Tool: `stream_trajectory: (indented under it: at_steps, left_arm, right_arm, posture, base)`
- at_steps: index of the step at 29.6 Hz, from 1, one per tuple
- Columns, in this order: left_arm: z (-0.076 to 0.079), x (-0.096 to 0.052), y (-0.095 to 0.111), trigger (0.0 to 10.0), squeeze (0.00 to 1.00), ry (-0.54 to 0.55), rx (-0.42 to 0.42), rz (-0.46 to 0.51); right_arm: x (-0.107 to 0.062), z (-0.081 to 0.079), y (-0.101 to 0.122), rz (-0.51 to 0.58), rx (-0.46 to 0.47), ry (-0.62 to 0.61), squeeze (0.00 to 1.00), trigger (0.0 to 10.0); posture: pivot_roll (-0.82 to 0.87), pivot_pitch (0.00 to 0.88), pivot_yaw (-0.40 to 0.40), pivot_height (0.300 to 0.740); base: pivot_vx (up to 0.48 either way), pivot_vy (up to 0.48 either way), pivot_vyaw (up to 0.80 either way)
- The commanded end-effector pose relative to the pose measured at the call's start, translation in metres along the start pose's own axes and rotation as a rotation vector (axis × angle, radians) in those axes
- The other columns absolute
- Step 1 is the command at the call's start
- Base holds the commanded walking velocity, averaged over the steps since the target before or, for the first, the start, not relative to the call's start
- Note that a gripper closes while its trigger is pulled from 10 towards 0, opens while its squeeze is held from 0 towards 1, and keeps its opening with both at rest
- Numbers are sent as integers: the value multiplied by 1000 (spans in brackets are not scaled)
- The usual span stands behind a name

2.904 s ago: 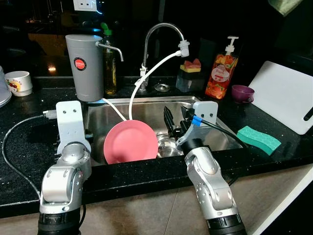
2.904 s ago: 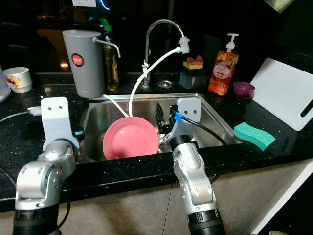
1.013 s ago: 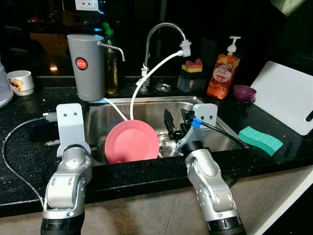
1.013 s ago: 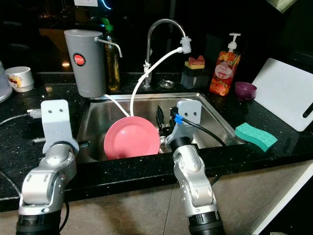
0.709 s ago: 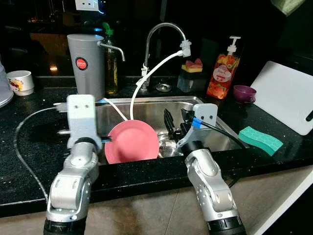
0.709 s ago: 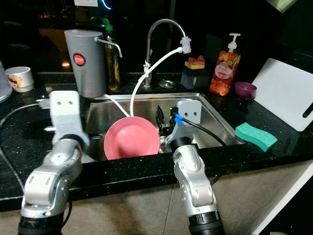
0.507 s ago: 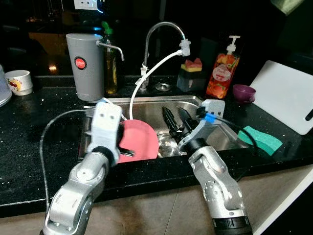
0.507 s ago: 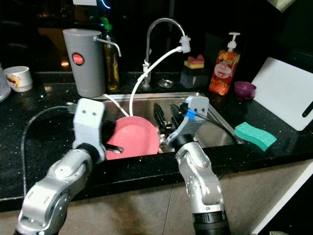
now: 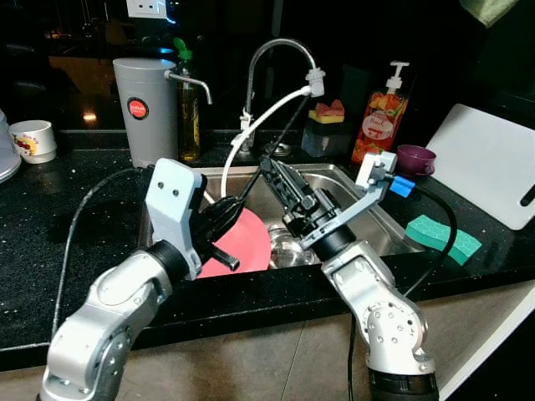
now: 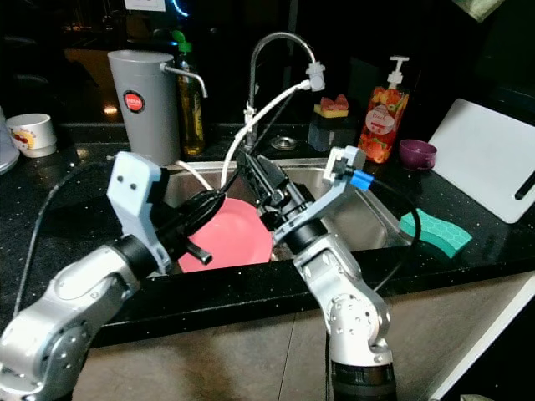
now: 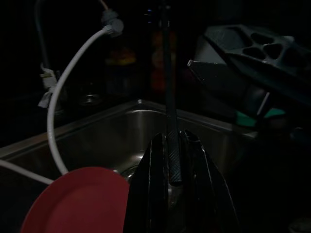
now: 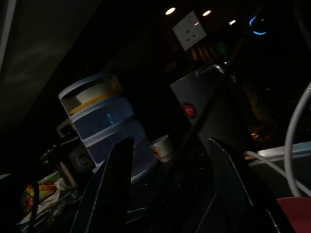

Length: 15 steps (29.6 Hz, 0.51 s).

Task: Kitchen organization

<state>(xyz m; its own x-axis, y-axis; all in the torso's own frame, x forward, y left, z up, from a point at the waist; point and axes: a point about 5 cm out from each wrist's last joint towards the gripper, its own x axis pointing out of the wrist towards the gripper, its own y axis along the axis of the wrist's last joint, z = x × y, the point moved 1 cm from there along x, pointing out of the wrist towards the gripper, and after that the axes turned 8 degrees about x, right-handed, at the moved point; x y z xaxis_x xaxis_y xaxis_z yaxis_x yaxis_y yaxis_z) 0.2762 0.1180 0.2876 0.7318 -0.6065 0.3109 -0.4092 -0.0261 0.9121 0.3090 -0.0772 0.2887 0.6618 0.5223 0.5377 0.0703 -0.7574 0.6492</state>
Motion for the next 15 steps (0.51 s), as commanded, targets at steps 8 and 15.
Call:
stream_trajectory:
  at_steps: [8, 15]
  left_arm:
    - [10, -8, 12, 10000, 0, -154, -53, 77]
    - [13, -10, 8, 10000, 0, -201, -58, 60]
  right_arm:
    - [-6, 7, 4, -4, 69, -27, 0, 10000]
    - [-7, 9, 7, -4, 98, -33, 0, 10000]
  posture:
    - [121, 53, -105, 740]
    - [123, 54, -104, 740]
  base:
    - [0, 0, 0]
    - [0, 0, 0]
